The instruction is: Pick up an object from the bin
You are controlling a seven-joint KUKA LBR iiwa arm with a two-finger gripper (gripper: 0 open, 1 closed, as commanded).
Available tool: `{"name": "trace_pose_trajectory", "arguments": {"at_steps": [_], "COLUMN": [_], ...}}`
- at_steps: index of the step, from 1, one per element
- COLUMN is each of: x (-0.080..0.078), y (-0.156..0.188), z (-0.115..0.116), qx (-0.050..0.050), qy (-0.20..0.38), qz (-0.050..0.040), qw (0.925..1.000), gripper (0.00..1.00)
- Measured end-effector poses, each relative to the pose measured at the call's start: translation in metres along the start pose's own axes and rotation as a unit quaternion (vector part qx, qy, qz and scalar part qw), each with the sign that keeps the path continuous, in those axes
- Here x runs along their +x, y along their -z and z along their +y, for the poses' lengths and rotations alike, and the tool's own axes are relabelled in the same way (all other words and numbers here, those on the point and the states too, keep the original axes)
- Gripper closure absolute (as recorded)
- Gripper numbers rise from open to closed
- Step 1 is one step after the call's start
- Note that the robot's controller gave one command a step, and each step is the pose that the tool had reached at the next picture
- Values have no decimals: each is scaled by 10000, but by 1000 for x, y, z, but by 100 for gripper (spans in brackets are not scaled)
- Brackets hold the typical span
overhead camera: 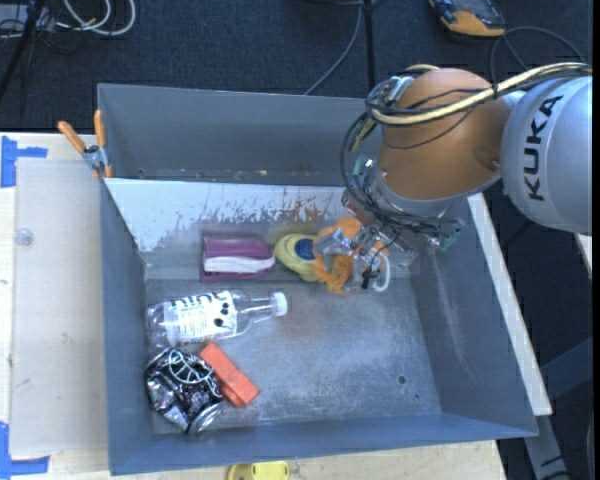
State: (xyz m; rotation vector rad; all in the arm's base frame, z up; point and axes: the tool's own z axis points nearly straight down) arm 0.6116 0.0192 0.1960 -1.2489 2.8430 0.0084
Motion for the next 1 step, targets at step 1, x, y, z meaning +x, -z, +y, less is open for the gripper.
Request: {"name": "trace_pose_trajectory", "arguments": {"at_steps": [1], "x": [-3], "y": [48], "z": [3], "qx": [-15], "qy": [361], "qz": [11], "qw": [9993], "gripper": [100]}}
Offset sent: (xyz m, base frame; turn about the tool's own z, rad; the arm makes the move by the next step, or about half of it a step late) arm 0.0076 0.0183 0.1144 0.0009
